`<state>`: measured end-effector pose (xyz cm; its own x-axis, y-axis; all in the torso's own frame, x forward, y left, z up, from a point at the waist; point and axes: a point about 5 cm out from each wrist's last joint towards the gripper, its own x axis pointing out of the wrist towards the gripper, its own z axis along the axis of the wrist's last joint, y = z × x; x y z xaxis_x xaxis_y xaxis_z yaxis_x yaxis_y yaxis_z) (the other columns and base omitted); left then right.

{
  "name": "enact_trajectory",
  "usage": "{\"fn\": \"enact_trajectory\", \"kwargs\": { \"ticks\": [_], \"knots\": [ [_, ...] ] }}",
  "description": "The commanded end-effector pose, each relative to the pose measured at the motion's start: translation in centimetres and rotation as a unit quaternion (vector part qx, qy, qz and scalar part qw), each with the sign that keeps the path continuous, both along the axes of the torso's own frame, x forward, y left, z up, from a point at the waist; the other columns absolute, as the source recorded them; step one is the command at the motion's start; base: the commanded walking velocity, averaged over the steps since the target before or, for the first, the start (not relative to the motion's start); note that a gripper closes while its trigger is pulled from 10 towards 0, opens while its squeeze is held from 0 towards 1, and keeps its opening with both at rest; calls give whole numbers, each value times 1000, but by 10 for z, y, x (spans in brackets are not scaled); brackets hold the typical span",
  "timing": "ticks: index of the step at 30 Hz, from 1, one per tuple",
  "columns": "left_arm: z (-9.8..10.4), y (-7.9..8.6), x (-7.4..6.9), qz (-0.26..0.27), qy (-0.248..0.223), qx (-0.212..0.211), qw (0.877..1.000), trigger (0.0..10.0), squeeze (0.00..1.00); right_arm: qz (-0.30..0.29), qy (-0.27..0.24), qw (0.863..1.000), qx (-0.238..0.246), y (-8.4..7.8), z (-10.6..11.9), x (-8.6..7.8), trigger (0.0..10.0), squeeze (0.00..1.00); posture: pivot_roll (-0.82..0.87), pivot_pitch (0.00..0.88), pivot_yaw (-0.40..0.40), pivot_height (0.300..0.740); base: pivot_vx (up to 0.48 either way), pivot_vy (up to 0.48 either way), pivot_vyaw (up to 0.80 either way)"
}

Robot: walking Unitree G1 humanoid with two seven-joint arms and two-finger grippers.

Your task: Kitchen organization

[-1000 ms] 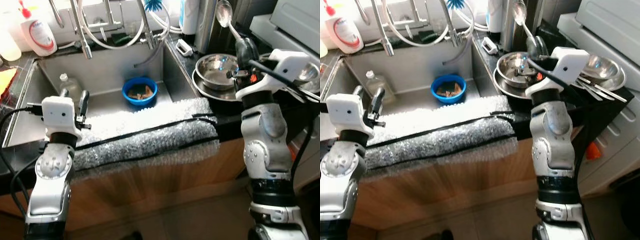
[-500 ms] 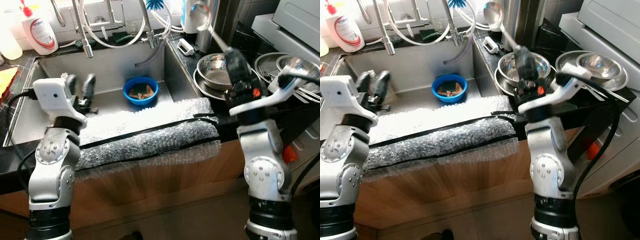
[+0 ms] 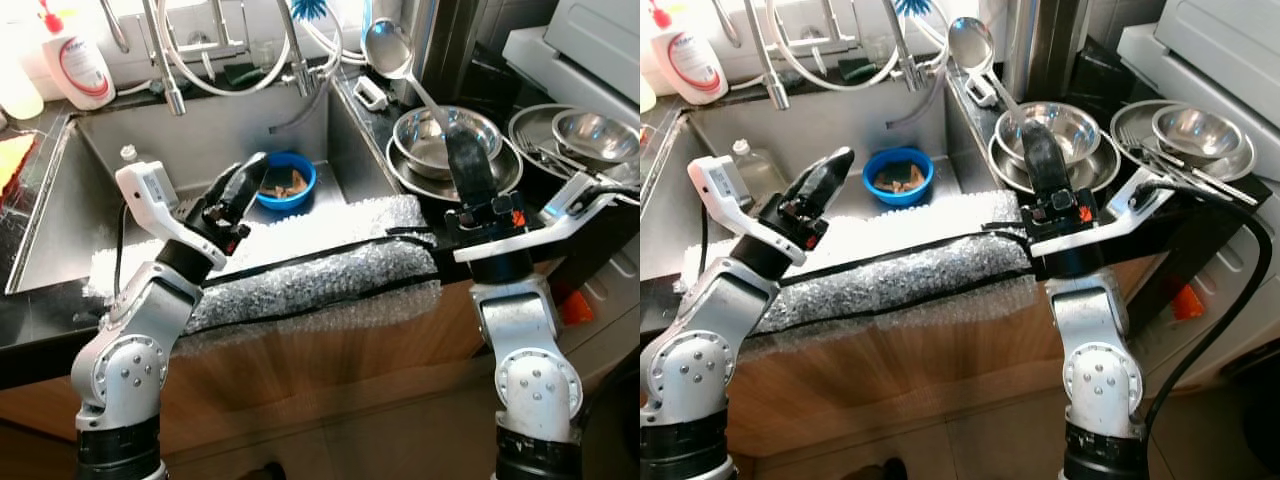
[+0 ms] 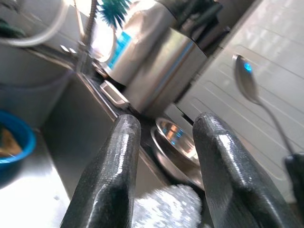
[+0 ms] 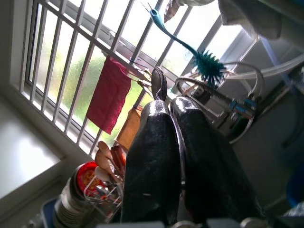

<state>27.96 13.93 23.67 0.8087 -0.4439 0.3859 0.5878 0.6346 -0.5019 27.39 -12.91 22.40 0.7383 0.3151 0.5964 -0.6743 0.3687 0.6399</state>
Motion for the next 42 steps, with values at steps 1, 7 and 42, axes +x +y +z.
{"fn": "enact_trajectory", "kwargs": {
  "ticks": [1, 7, 42],
  "knots": [
    [6, -5, -5, -21, -14, 1, 1000, 10000, 0, 21, -8, 1000, 4, 7, 5, -3, 10000, 0, -51, 104, 51, 740, 0, 0, 0],
    [3, -20, -11, -58, -7, -21, 998, 10000, 0, 72, 34, 997, 7, 29, -14, -12, 10000, 0, -56, 95, 48, 740, 0, 0, 0],
    [-4, -36, -18, -95, 5, 1, 996, 10000, 0, 148, 33, 986, -69, 56, -20, -24, 10000, 0, -56, 121, 37, 740, 0, 0, 0]
  ]
}}
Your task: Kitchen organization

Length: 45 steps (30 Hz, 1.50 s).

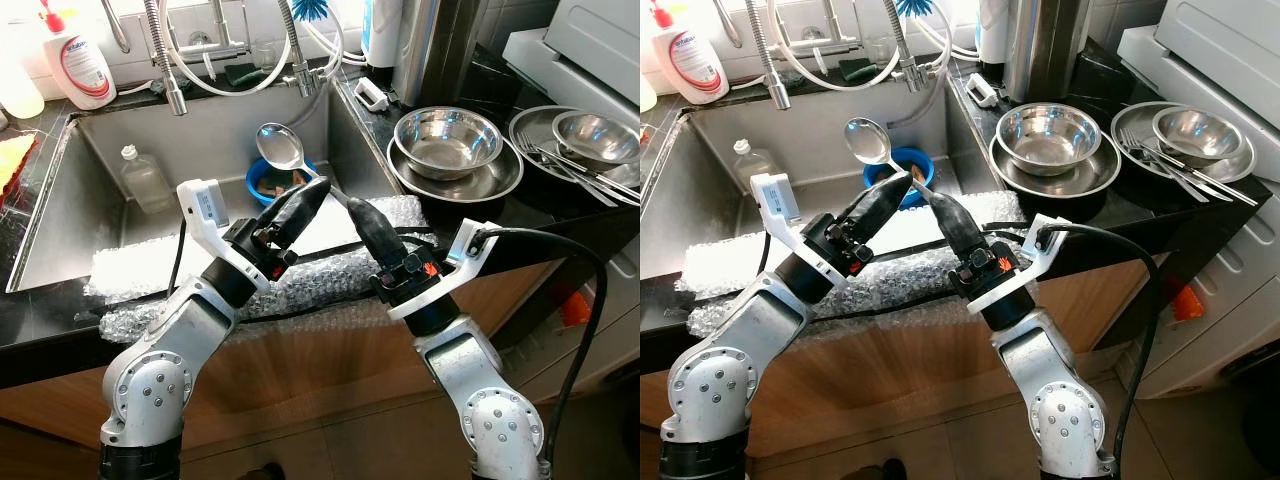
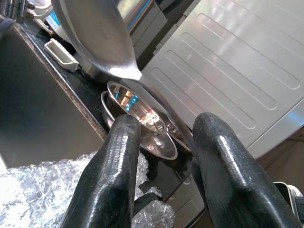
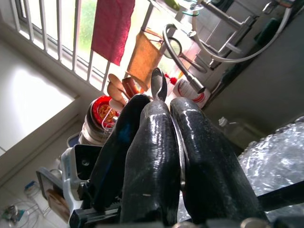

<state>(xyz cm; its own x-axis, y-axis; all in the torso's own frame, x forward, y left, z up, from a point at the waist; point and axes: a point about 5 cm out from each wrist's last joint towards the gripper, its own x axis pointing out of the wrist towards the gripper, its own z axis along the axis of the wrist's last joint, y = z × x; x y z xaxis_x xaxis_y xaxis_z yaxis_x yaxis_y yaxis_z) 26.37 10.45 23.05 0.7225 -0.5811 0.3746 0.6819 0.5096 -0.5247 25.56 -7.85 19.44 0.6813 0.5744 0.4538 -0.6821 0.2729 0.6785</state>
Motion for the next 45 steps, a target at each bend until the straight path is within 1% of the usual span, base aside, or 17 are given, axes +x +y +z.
{"fn": "enact_trajectory", "kwargs": {
  "ticks": [1, 5, 10, 12, 17, 18, 19, 20, 21, 36, 42, 45],
  "knots": [
    [2, -2, -2, -2, -8, 9, 1000, 10000, 0, 24, -26, 999, -10, 8, 8, -7, 10000, 0, -58, 121, 38, 740, 0, 0, 0],
    [2, -2, -2, 2, -8, 8, 1000, 10000, 0, 33, -28, 999, -16, 10, 7, -9, 10000, 0, -57, 123, 38, 740, 0, 0, 0],
    [6, -1, 0, 9, -12, -1, 1000, 10000, 0, 37, -30, 999, -23, 12, 6, -10, 10000, 0, -55, 124, 37, 740, 0, 0, 0],
    [8, 0, 1, 18, -12, -11, 1000, 10000, 0, 39, -32, 998, -25, 12, 6, -10, 10000, 0, -54, 124, 37, 740, 0, 0, 0],
    [10, 0, 1, 21, -14, -17, 1000, 10000, 0, 40, -32, 998, -28, 13, 6, -10, 10000, 0, -55, 124, 37, 740, 0, 0, 0],
    [10, 1, 1, 22, -14, -19, 999, 9176, 0, 39, -32, 998, -29, 13, 5, -10, 10000, 0, -55, 124, 37, 740, 0, 0, 0],
    [10, 1, 2, 24, -13, -20, 999, 3804, 0, 39, -32, 998, -30, 13, 5, -11, 10000, 0, -56, 124, 38, 740, 0, 0, 0],
    [10, 2, 2, 26, -13, -22, 999, 1020, 0, 39, -32, 998, -30, 13, 5, -11, 10000, 0, -53, 124, 38, 740, 0, 0, 0],
    [11, 2, 2, 28, -12, -25, 999, 0, 0, 39, -32, 998, -30, 14, 5, -11, 10000, 0, -55, 124, 38, 740, 0, 0, 0],
    [10, 3, 3, 28, -9, -27, 999, 0, 0, 29, -34, 999, -26, 13, 5, -9, 10000, 0, -51, 125, 39, 740, 0, 0, 0],
    [12, 6, 4, 37, -5, -47, 998, 0, 0, 20, -30, 999, -20, 11, 5, -7, 10000, 0, -49, 124, 38, 740, 0, 0, 0],
    [16, 12, 6, 47, -2, -71, 996, 0, 0, 16, -26, 999, -14, 9, 5, -5, 10000, 0, -50, 125, 39, 740, 0, 0, 0]
  ]
}}
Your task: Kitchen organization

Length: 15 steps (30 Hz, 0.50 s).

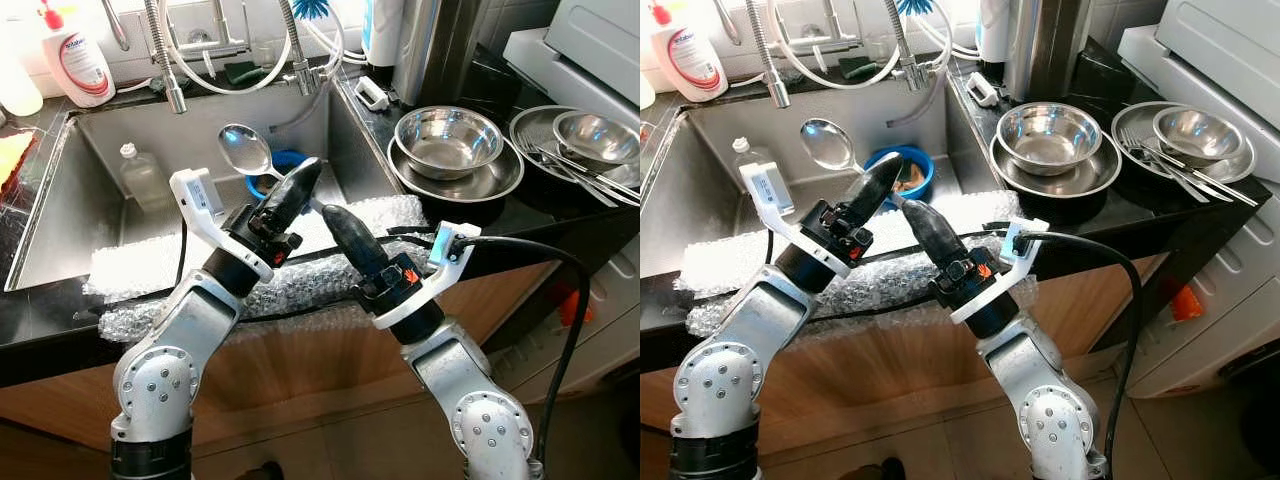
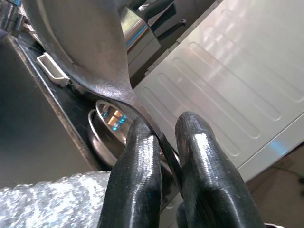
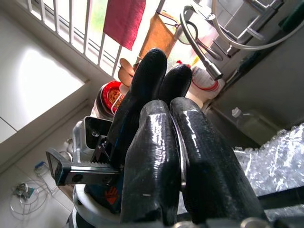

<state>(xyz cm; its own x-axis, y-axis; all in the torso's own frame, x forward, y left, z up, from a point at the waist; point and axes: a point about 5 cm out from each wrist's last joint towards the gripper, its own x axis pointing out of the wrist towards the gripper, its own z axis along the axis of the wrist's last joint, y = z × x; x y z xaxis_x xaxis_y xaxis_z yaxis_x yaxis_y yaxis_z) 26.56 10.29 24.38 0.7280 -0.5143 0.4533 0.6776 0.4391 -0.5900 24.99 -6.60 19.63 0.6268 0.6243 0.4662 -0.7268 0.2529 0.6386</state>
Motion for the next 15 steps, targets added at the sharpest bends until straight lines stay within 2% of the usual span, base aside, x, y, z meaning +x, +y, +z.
{"fn": "enact_trajectory", "kwargs": {
  "ticks": [1, 2, 3, 4, 6, 12, 15],
  "knots": [
    [3, 14, 5, 42, 2, -5, 999, 0, 0, -13, -3, 1000, 2, -3, 4, 1, 10000, 0, -50, 125, 39, 740, 0, 0, 0],
    [3, 14, 5, 42, 2, -5, 999, 0, 0, -13, -3, 1000, 2, -3, 4, 1, 10000, 0, -50, 125, 39, 740, 0, 0, 0],
    [5, 15, 5, 43, 2, -15, 999, 0, 0, -15, -2, 1000, 4, -4, 4, 1, 10000, 141, -50, 125, 39, 740, 0, 0, 0],
    [6, 17, 5, 44, 3, -24, 999, 0, 0, -16, -1, 1000, 6, -4, 4, 2, 10000, 973, -49, 125, 39, 740, 0, 0, 0],
    [7, 18, 5, 45, 3, -29, 999, 0, 0, -18, 1, 1000, 8, -4, 4, 2, 10000, 1000, -49, 125, 39, 740, 0, 0, 0],
    [12, 25, 8, 58, 5, -53, 997, 0, 0, -21, 2, 1000, 10, -4, 4, 3, 10000, 1000, -49, 124, 40, 740, 0, 0, 0],
    [16, 32, 11, 82, 5, -62, 995, 0, 0, -26, 6, 1000, 10, -5, 4, 4, 10000, 1000, -46, 123, 40, 740, 0, 0, 0]
  ]
}}
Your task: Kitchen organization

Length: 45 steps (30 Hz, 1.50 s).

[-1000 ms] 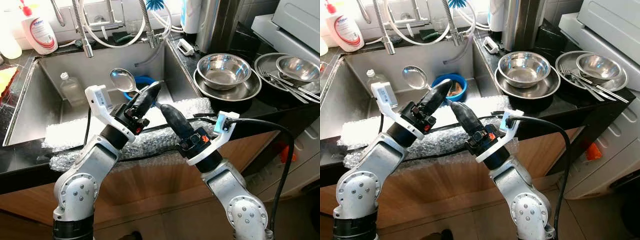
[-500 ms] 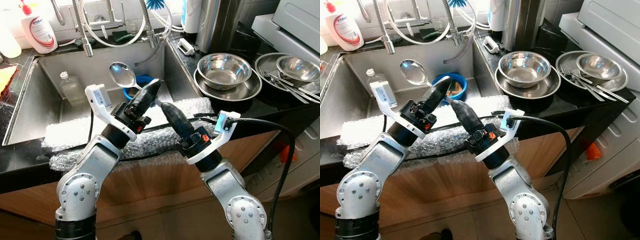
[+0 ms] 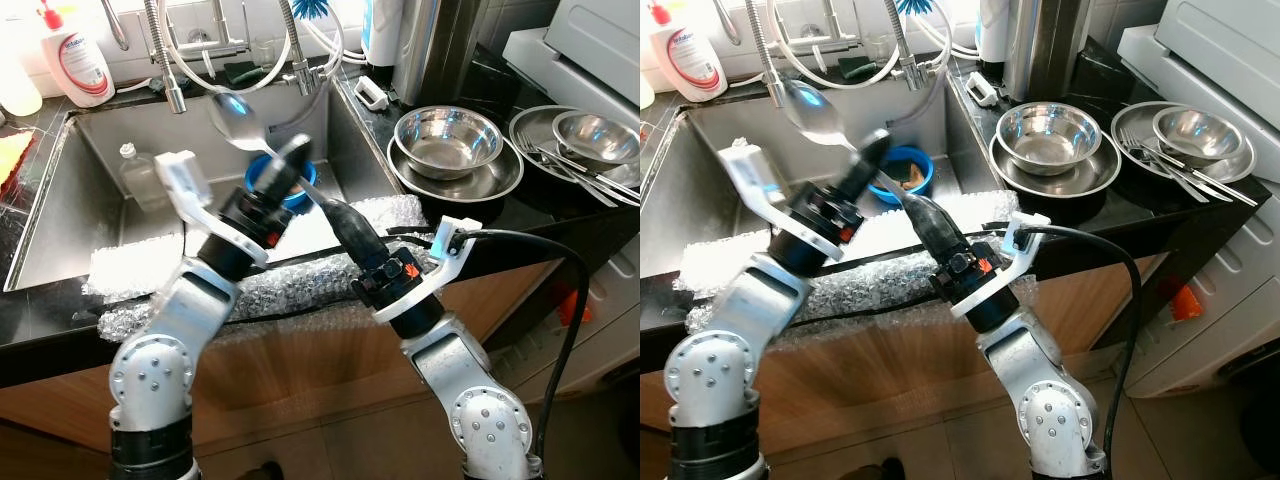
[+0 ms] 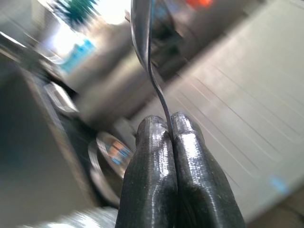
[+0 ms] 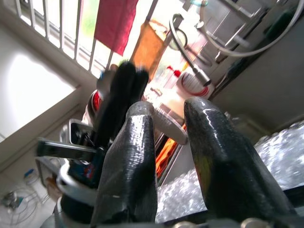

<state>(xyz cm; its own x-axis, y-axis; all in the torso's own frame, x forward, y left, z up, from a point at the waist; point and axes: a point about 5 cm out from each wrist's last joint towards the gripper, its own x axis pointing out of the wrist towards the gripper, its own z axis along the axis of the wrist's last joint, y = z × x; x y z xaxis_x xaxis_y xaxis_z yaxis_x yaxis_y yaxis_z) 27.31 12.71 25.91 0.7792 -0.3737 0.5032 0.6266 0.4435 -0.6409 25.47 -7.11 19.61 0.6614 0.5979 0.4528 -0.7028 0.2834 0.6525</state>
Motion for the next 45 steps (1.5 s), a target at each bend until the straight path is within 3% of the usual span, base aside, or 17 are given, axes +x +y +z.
{"fn": "enact_trajectory", "kwargs": {
  "ticks": [1, 6, 7, 8, 9, 10, 11, 12, 13, 17, 18, 20, 24, 29, 33, 37, 45],
  "knots": [
    [2, 9, 5, 29, 6, -8, 1000, 0, 0, -5, -4, 1000, 10, 0, 4, -1, 10000, 1000, -46, 123, 40, 740, 0, 0, 0],
    [11, 30, 14, 113, 12, -21, 993, 0, 0, -11, -2, 1000, 8, -1, 3, 0, 10000, 1000, -47, 124, 40, 740, 0, 0, 0],
    [13, 43, 19, 176, 26, -27, 984, 0, 0, -17, -1, 1000, 1, -1, 3, 0, 10000, 1000, -48, 123, 40, 740, 0, 0, 0],
    [15, 56, 23, 243, 33, 7, 969, 0, 0, -28, -1, 1000, -11, -3, 1, 2, 10000, 306, -48, 123, 40, 740, 0, 0, 0],
    [16, 59, 24, 270, 32, 31, 962, 0, 0, -31, 0, 999, -15, -3, 1, 2, 10000, 306, -48, 123, 40, 740, 0, 0, 0],
    [17, 62, 25, 294, 30, 58, 954, 0, 0, -36, 0, 999, -19, -3, 1, 2, 10000, 0, -50, 123, 41, 740, 0, 0, 0],
    [18, 64, 26, 313, 23, 86, 946, 1216, 0, -46, -1, 999, -28, -5, 1, 4, 10000, 0, -50, 123, 41, 740, 0, 0, 0],
    [19, 67, 27, 340, 16, 117, 933, 4784, 0, -74, 1, 996, -46, -8, 1, 7, 10000, 0, -51, 123, 43, 740, 0, 0, 0],
    [20, 70, 28, 365, 8, 152, 919, 10000, 0, -105, -5, 992, -74, -11, 1, 10, 10000, 0, -51, 123, 43, 740, 0, 0, 0],
    [14, 72, 33, 400, -11, 220, 889, 10000, 0, -197, -45, 963, -179, -23, 6, 16, 10000, 0, -59, 123, 46, 740, 0, 0, 0],
    [7, 69, 35, 415, -25, 277, 866, 10000, 0, -255, -107, 911, -307, -26, 6, 14, 10000, 0, -69, 122, 49, 740, 0, 0, 0],
    [-1, 67, 37, 417, -31, 315, 852, 10000, 0, -296, -124, 884, -341, -32, 4, 10, 10000, 0, -66, 123, 48, 740, 0, 0, 0],
    [-9, 67, 38, 419, -36, 350, 837, 10000, 0, -325, -120, 873, -343, -41, 1, 4, 10000, 0, -68, 123, 48, 740, 0, 0, 0],
    [-27, 76, 40, 433, -44, 401, 806, 10000, 0, -377, -102, 844, -368, -59, -8, -2, 10000, 0, -72, 122, 50, 740, 0, 0, 0],
    [-31, 78, 45, 438, -49, 413, 797, 10000, 0, -386, -103, 838, -371, -61, -9, -3, 10000, 0, -71, 121, 48, 740, 0, 0, 0],
    [-46, 77, 60, 422, -16, 410, 808, 10000, 0, -385, -106, 837, -374, -58, -9, -1, 10000, 0, -67, 118, 47, 740, 0, 0, 0],
    [-72, 89, 73, 425, 37, 416, 803, 10000, 0, -385, -104, 838, -373, -52, -14, -5, 10000, 0, -84, 117, 52, 740, 0, 0, 0]
  ]
}}
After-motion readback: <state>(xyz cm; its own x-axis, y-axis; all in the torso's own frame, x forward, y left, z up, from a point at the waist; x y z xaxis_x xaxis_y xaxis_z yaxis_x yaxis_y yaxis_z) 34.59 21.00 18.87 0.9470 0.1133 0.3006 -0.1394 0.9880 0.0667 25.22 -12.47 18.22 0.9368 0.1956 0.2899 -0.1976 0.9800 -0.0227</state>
